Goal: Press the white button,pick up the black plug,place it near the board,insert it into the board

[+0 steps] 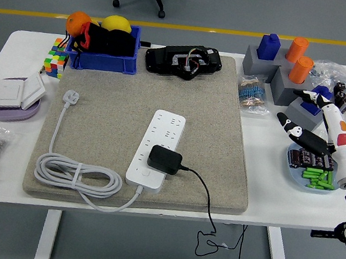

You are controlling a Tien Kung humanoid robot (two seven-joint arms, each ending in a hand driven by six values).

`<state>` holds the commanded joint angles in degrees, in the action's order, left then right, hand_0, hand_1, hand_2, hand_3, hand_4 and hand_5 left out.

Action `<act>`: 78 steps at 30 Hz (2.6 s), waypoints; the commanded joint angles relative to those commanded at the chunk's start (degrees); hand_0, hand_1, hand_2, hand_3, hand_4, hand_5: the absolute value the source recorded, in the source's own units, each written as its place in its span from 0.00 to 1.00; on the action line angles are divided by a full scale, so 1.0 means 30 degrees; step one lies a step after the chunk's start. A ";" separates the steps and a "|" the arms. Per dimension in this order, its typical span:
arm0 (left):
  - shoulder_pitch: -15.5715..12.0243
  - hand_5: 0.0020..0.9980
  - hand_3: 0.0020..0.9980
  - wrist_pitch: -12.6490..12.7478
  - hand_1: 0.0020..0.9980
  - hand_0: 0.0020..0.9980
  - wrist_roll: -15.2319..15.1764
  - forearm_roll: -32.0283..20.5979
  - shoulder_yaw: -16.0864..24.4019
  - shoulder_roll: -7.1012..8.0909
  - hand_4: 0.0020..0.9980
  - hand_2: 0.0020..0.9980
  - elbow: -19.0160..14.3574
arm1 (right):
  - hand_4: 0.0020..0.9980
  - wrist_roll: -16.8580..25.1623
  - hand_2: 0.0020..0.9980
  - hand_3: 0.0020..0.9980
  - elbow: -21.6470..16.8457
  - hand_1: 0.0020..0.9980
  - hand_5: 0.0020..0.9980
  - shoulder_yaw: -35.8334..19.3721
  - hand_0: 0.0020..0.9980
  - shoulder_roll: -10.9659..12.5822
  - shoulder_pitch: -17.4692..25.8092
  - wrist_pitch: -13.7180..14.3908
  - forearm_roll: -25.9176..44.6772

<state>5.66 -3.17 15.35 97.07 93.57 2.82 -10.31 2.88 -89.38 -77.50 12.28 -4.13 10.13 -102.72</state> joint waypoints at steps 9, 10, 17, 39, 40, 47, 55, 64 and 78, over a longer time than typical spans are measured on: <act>-0.0201 0.37 0.69 -0.0053 0.63 0.63 0.0051 0.0187 -0.0112 -0.0146 0.59 0.64 0.0000 | 0.87 -0.0469 0.81 0.79 -0.0398 0.83 0.59 -0.1110 0.91 -0.0747 0.0810 0.0048 -0.0424; -0.0229 0.37 0.69 -0.0071 0.63 0.63 0.0065 0.0182 -0.0159 -0.0154 0.59 0.64 0.0000 | 0.87 -0.0484 0.81 0.79 -0.0390 0.83 0.59 -0.1152 0.91 -0.0799 0.0951 0.0062 -0.0395; -0.0513 0.37 0.70 -0.0011 0.63 0.63 -0.0016 -0.0102 -0.0417 -0.0120 0.59 0.64 0.0000 | 0.87 -0.0683 0.82 0.79 -0.0566 0.82 0.60 -0.1593 0.90 -0.1200 0.1949 0.0023 -0.0603; -0.0494 0.37 0.69 0.0020 0.63 0.63 0.0059 0.0728 0.0701 -0.0381 0.59 0.64 0.0000 | 0.86 -0.0794 0.82 0.79 -0.0585 0.82 0.61 -0.2065 0.89 -0.1544 0.1935 0.0218 -0.0673; -0.0461 0.37 0.69 0.0025 0.63 0.63 0.0047 0.0706 0.0705 -0.0376 0.59 0.64 0.0000 | 0.86 -0.0803 0.82 0.79 -0.0548 0.82 0.60 -0.2057 0.89 -0.1556 0.1910 0.0221 -0.0658; -0.0350 0.37 0.69 0.0018 0.63 0.63 0.0036 0.0526 0.0547 -0.0464 0.59 0.64 0.0000 | 0.85 -0.0851 0.82 0.78 -0.0440 0.82 0.59 -0.1952 0.89 -0.1634 0.1890 0.0227 -0.0634; -0.0202 0.37 0.69 0.0027 0.63 0.63 0.0046 0.0474 0.0521 -0.0484 0.59 0.64 0.0000 | 0.84 -0.0870 0.82 0.78 -0.0431 0.82 0.58 -0.1941 0.89 -0.1668 0.1814 0.0242 -0.0629; -0.0132 0.37 0.69 0.0037 0.63 0.63 0.0051 0.0535 0.0615 -0.0424 0.59 0.64 0.0000 | 0.84 -0.0864 0.82 0.77 -0.0444 0.82 0.58 -0.2036 0.89 -0.1743 0.1707 0.0265 -0.0644; -0.0105 0.37 0.69 0.0044 0.63 0.63 0.0056 0.0424 0.0499 -0.0437 0.59 0.64 0.0000 | 0.83 -0.0893 0.81 0.76 -0.0436 0.81 0.56 -0.2060 0.89 -0.1776 0.1750 0.0292 -0.0674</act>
<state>5.34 -3.04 15.52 98.34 95.07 1.51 -10.31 0.20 -90.69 -83.68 6.96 1.11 11.01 -104.74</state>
